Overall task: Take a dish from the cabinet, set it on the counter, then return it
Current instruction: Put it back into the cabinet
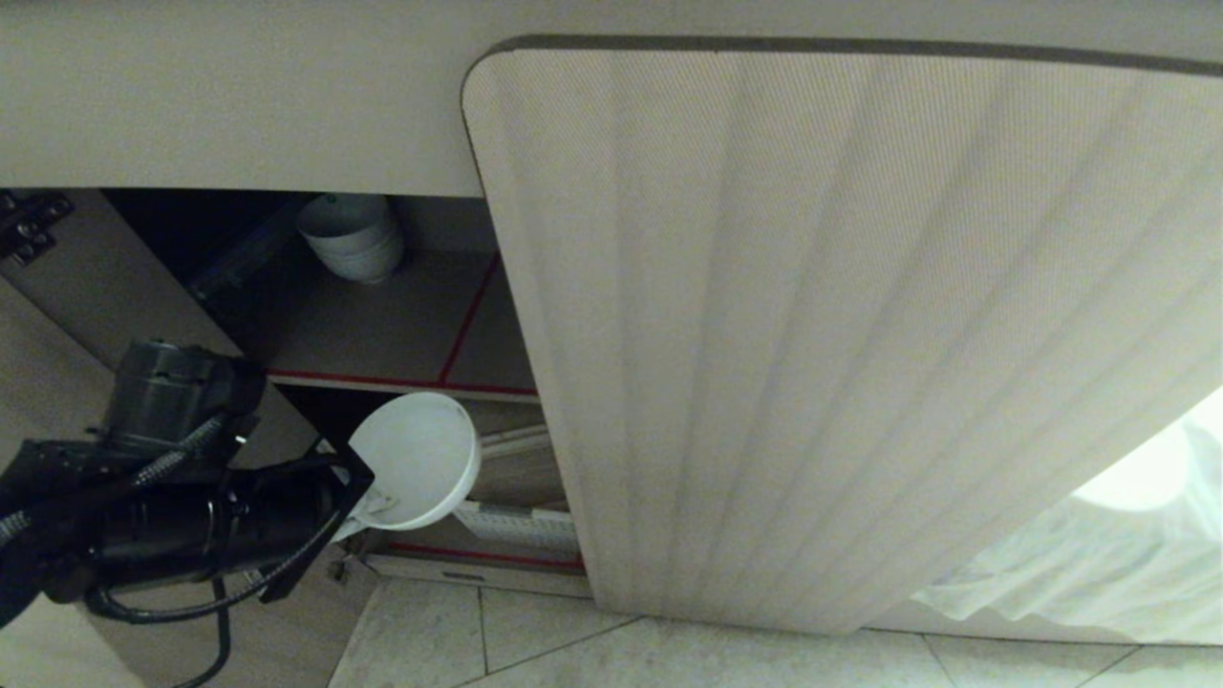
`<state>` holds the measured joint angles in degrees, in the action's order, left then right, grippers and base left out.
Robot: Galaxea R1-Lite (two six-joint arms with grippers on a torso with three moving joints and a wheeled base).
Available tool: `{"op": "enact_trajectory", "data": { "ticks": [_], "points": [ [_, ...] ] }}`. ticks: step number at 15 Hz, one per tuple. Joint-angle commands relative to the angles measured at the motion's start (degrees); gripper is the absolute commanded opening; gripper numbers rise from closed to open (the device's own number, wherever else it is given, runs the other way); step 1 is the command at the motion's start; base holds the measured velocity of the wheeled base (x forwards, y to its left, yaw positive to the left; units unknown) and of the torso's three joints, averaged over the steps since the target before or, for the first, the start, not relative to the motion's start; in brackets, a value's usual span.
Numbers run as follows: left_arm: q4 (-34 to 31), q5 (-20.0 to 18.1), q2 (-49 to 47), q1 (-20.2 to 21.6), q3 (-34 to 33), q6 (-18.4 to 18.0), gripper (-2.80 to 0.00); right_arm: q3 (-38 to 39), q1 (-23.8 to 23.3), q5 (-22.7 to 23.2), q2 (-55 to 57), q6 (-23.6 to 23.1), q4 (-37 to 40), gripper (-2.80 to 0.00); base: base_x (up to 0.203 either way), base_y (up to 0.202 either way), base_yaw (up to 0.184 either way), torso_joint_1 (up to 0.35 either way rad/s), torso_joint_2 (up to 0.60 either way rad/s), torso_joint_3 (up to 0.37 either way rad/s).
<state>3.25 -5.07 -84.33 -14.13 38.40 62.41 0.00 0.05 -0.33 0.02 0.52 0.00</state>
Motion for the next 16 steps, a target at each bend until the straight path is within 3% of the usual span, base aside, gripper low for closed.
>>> {"op": "enact_trajectory", "data": {
  "ticks": [1,5,10,15,16],
  "points": [
    [-0.49,-0.11,-0.86,-0.02,1.31,-0.18,-2.80,0.00,0.00,-0.02,-0.02,0.00,0.00,-2.80,0.000,0.000,0.000,0.000,0.00,0.000],
    [-0.52,-1.15,-2.58,0.20,2.66,-5.00,-2.80,0.00,0.04,-0.02,-0.02,0.00,0.00,-2.80,0.000,0.000,0.000,0.000,0.00,0.000],
    [-0.68,-3.17,-4.18,1.30,3.96,-8.07,-2.80,0.00,0.02,-0.02,-0.02,-0.04,0.00,-2.80,0.000,0.000,0.000,0.000,0.00,0.000],
    [-4.07,-4.85,-5.14,1.33,7.75,-8.89,-2.80,0.00,-0.04,-0.02,-0.02,-0.03,-0.03,-2.80,0.000,0.000,0.000,0.000,0.00,0.000],
    [-5.23,-4.86,-5.44,1.35,8.37,-10.51,-2.80,0.00,0.03,-0.02,-0.01,-0.06,-0.06,-2.80,0.000,0.000,0.000,0.000,0.00,0.000]
  ]
}}
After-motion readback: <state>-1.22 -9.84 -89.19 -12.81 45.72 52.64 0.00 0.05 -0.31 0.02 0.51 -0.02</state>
